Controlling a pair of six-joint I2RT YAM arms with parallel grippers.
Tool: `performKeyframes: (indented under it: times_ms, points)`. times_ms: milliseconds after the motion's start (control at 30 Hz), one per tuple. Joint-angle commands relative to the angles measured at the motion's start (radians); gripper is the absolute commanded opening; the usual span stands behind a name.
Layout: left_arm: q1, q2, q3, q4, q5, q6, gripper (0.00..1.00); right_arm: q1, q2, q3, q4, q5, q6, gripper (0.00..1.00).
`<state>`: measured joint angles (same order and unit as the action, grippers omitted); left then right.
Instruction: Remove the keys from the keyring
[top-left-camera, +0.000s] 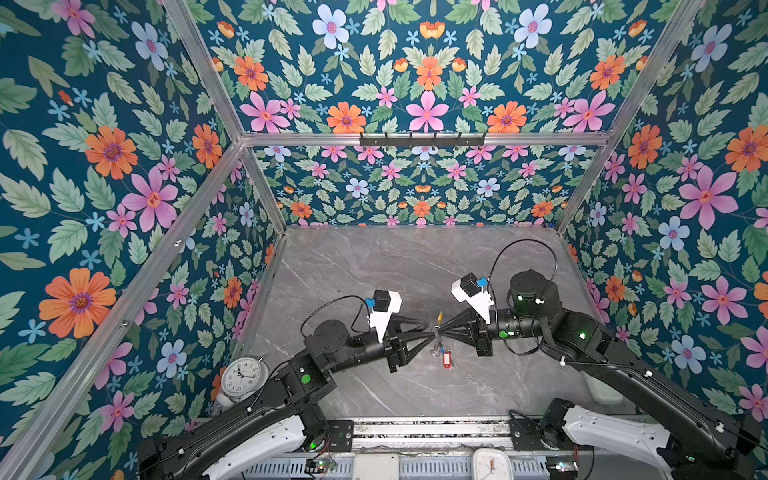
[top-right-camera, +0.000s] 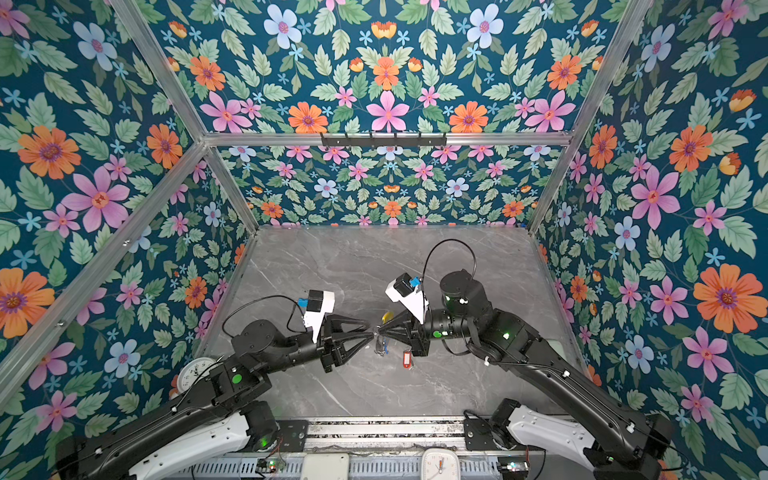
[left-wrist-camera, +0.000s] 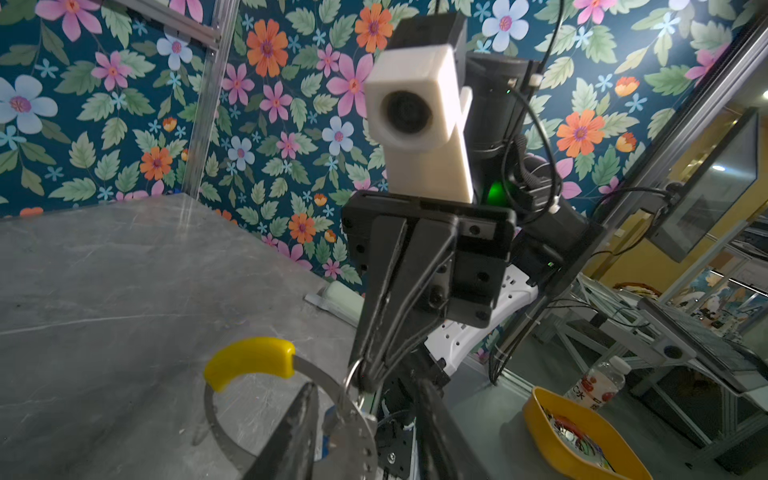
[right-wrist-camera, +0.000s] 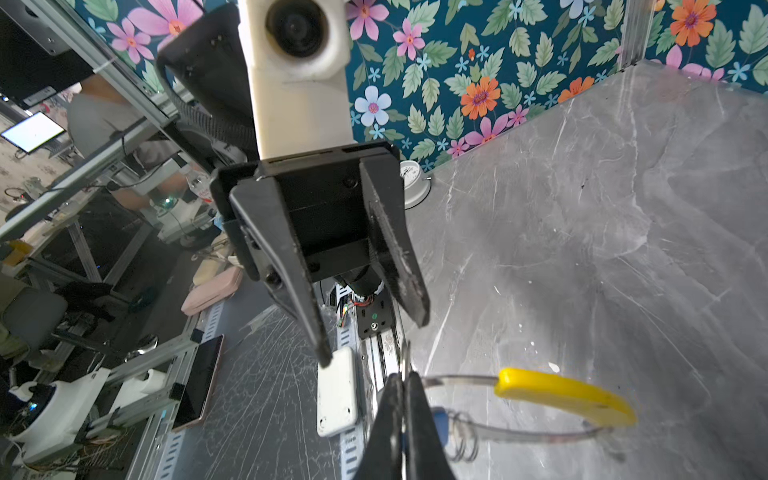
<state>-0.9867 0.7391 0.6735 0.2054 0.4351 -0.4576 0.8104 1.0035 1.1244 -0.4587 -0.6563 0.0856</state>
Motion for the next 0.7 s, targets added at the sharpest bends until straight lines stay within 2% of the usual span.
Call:
performKeyframes:
  times_ms: [0, 200, 300, 467, 667]
  points:
    - [0.017, 0.023, 0.032, -0.070, 0.085, 0.033, 0.41, 0.000, 0.006, 0.032, -0.108, -0.020, -0.095, 0.00]
    - [0.027, 0.058, 0.058, -0.086, 0.149, 0.036, 0.41, 0.001, 0.024, 0.080, -0.169, -0.025, -0.130, 0.00]
    - [0.029, 0.073, 0.068, -0.089, 0.162, 0.037, 0.36, 0.001, 0.033, 0.090, -0.186, -0.023, -0.138, 0.00]
    - [0.029, 0.090, 0.085, -0.097, 0.177, 0.040, 0.23, 0.001, 0.035, 0.097, -0.198, -0.007, -0.145, 0.00]
    - [0.028, 0.109, 0.095, -0.095, 0.199, 0.043, 0.17, 0.000, 0.043, 0.096, -0.190, 0.007, -0.141, 0.00]
